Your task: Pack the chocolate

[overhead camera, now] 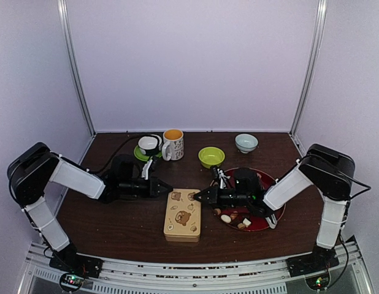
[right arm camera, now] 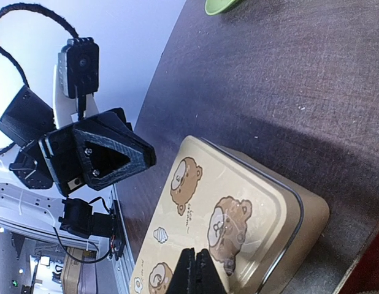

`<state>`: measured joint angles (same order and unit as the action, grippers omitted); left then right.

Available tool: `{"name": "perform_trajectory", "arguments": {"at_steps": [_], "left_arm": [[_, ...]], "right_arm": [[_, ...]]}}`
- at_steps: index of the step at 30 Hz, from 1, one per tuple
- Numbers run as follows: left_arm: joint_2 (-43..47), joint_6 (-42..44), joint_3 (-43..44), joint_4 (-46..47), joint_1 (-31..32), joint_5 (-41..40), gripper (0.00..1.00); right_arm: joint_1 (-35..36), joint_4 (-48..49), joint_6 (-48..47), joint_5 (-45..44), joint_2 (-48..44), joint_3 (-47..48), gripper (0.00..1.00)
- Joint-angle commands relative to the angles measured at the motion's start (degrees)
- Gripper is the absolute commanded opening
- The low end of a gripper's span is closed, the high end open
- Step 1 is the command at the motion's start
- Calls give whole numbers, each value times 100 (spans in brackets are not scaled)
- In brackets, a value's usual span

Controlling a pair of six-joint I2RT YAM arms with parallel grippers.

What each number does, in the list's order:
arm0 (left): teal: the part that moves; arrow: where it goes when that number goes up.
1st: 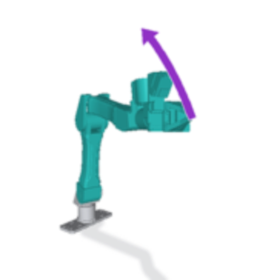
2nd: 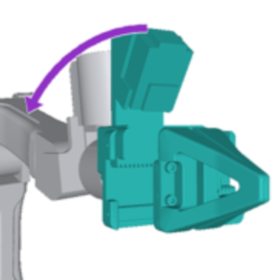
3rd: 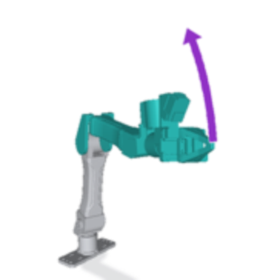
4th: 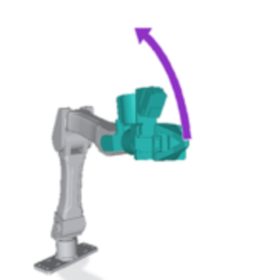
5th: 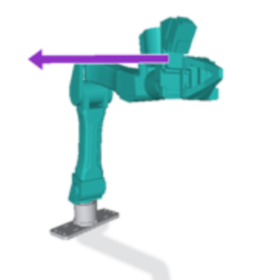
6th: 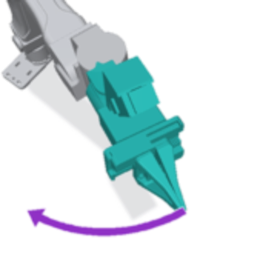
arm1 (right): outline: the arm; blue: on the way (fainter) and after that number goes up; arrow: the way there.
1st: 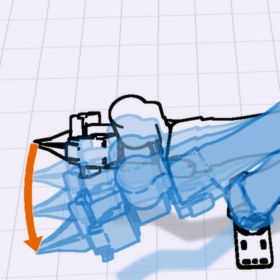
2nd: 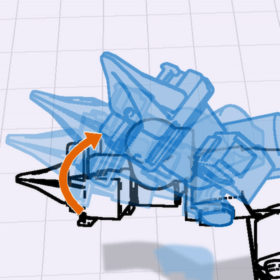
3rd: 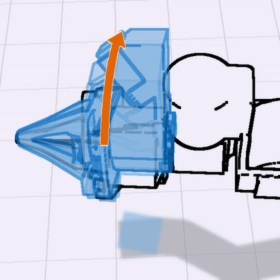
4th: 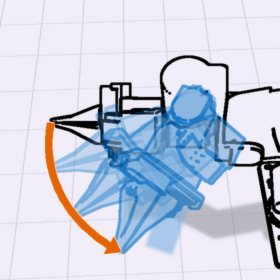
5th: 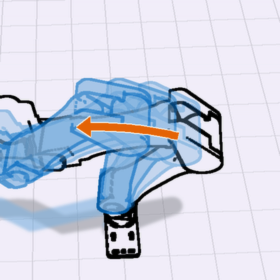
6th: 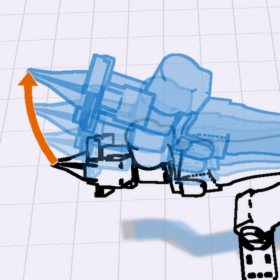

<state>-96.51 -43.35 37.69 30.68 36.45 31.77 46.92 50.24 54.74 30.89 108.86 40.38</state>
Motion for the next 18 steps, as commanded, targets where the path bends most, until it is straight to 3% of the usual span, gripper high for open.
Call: {"name": "perform_trajectory", "arguments": {"at_steps": [1, 7, 10, 15, 18], "left_arm": [[-341, -257, -165, 1001, -6, 246, 0], [-391, -311, -329, 1318, -5, 210, 0], [-333, -345, -439, 1536, 10, 207, 0], [-231, -309, -540, 1561, 161, 150, 0], [-364, -308, -601, 1506, 196, 41, 0]], "right_arm": [[-31, 818, 209, 116, 32, -88, 0], [-33, -41, -463, 32, -424, -156, 0], [-48, -569, -664, -123, -128, 0, 0], [-109, 461, -214, 15, 501, -142, 0], [-96, 598, -250, 4, 187, -326, 0]]}}
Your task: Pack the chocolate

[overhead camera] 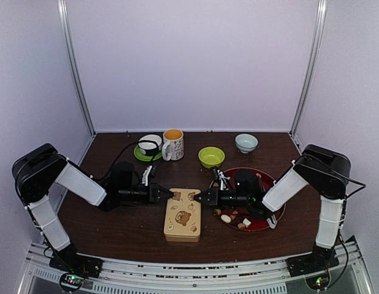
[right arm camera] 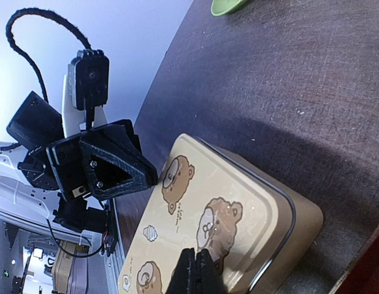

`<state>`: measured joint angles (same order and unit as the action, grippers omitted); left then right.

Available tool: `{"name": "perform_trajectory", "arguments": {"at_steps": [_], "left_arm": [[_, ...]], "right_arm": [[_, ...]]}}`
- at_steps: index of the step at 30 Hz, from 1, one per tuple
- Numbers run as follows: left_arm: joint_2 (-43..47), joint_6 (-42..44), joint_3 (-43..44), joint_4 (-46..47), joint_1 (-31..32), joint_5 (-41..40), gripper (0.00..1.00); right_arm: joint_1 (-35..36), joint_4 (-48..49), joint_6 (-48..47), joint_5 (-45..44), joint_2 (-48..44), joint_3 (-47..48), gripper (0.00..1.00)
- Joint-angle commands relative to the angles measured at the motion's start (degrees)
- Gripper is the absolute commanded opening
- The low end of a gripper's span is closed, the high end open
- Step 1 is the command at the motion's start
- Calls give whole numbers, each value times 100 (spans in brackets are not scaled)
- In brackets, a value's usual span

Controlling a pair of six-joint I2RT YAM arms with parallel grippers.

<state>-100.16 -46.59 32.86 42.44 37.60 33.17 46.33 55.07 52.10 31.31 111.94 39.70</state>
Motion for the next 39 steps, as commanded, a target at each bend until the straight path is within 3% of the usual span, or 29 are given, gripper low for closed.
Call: {"name": "perform_trajectory", "arguments": {"at_steps": [1, 6, 14, 21, 24, 27, 31, 34, 39], "left_arm": [[-133, 9, -91, 290, 80, -111, 0], [-344, 172, -6, -183, 80, -210, 0], [943, 364, -310, -928, 257, -415, 0], [79, 128, -505, -322, 642, -688, 0], [320, 167, -578, -521, 688, -966, 0], [936, 211, -573, -979, 864, -1236, 0], [1479, -20, -669, -958, 1133, -1305, 0], [1265, -226, -930, -507, 1236, -1462, 0], [552, -396, -905, -162, 1357, -1370, 0]], "right_arm": [[-16, 28, -108, -91, -328, -357, 0], [175, 133, -362, -3, -920, -785, 0], [313, 406, -22, -11, 57, -582, 0], [420, 635, -198, 86, -774, -870, 0], [573, 355, -397, -78, -951, -951, 0], [643, 245, -358, -312, -602, -981, 0], [620, 1279, 184, -245, 123, -1062, 0], [606, 1551, 292, -153, -12, -1162, 0], [808, 1017, -209, -211, -915, -1355, 0]]}}
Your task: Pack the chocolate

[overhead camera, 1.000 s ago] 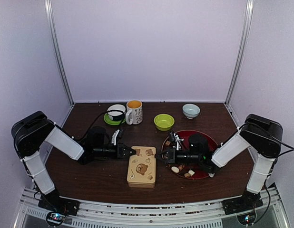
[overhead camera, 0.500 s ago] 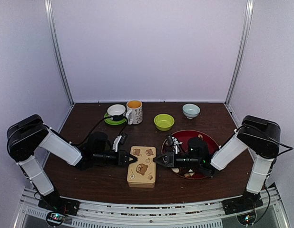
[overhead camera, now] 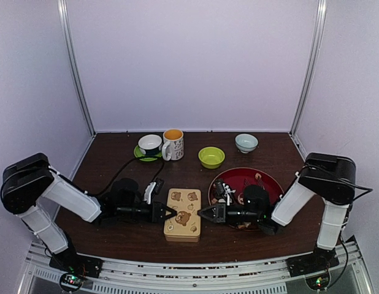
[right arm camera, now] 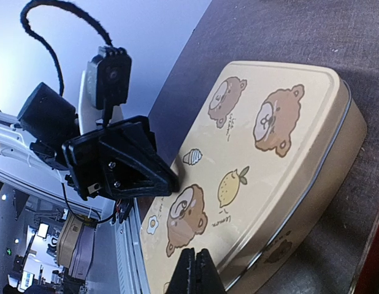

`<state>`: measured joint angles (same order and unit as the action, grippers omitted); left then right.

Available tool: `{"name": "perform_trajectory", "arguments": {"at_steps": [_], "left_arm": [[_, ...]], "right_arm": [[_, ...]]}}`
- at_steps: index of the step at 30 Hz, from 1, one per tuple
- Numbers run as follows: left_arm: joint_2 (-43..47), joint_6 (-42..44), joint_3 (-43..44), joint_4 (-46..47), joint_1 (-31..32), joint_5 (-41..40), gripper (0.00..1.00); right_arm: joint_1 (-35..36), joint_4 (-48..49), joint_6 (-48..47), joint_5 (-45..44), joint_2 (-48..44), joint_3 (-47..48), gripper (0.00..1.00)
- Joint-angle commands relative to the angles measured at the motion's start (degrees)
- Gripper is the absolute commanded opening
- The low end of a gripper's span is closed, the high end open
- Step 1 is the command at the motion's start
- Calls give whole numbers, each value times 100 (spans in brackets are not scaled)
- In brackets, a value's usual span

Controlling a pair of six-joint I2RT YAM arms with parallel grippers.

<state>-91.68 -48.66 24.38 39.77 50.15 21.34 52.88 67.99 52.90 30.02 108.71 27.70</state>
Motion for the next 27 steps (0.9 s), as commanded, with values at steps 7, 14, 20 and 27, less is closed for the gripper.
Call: {"name": "perform_trajectory", "arguments": {"at_steps": [7, 14, 20, 27], "left_arm": [[1057, 108, 60, -1271, 480, -770, 0], [479, -280, -460, -321, 517, -669, 0], [1043, -209, -284, -772, 839, -857, 0], [1152, -477, -699, -387, 998, -941, 0]], "right_arm": [[371, -260, -29, -209, 137, -67, 0], [464, -109, -102, -293, -563, -366, 0], [883, -838, -349, -530, -524, -222, 0], [850, 348, 130, -437, -164, -540, 0]]}}
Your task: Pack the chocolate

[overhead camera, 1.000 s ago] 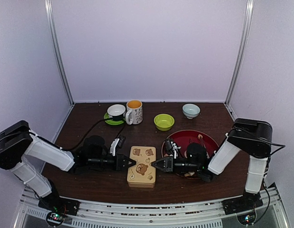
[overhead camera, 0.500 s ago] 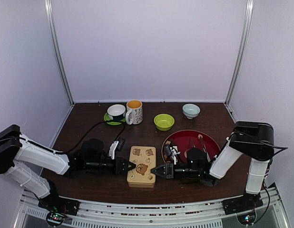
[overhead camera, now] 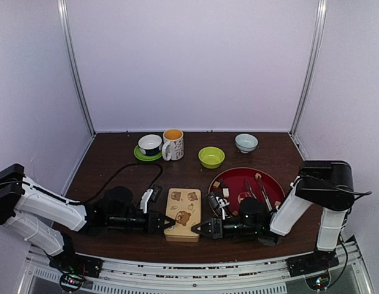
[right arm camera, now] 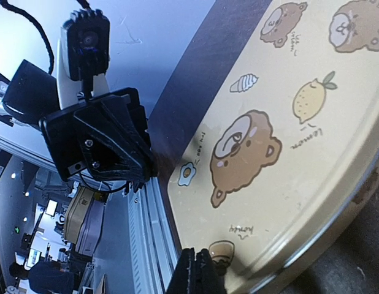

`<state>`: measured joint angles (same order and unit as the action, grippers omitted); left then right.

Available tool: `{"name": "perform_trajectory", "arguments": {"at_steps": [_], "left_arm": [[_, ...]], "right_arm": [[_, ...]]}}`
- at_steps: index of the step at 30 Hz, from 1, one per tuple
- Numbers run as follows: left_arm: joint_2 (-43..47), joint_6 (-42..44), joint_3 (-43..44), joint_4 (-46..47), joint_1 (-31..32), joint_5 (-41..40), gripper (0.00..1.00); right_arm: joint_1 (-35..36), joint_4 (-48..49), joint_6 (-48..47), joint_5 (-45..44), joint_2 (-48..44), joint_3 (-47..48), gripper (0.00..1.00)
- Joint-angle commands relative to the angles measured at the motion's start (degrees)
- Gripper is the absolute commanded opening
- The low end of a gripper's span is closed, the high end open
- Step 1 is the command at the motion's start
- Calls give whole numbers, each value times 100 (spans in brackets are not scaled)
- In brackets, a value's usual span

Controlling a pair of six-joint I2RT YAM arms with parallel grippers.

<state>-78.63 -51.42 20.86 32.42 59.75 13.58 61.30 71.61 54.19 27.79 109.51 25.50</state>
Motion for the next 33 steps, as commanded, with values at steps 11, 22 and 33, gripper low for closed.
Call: {"name": "perform_trajectory", "arguments": {"at_steps": [11, 22, 33], "left_arm": [[-207, -229, -568, 693, 85, -57, 0], [1469, 960, 845, -3095, 181, -1138, 0], [897, 1759, 2364, -4912, 1342, -2893, 4]], "right_arm": [[281, -413, -21, -99, -82, 21, 0], [270, -4431, -1708, -1282, -2306, 826, 0], [253, -7477, -2868, -3657, -2410, 2783, 0]]}}
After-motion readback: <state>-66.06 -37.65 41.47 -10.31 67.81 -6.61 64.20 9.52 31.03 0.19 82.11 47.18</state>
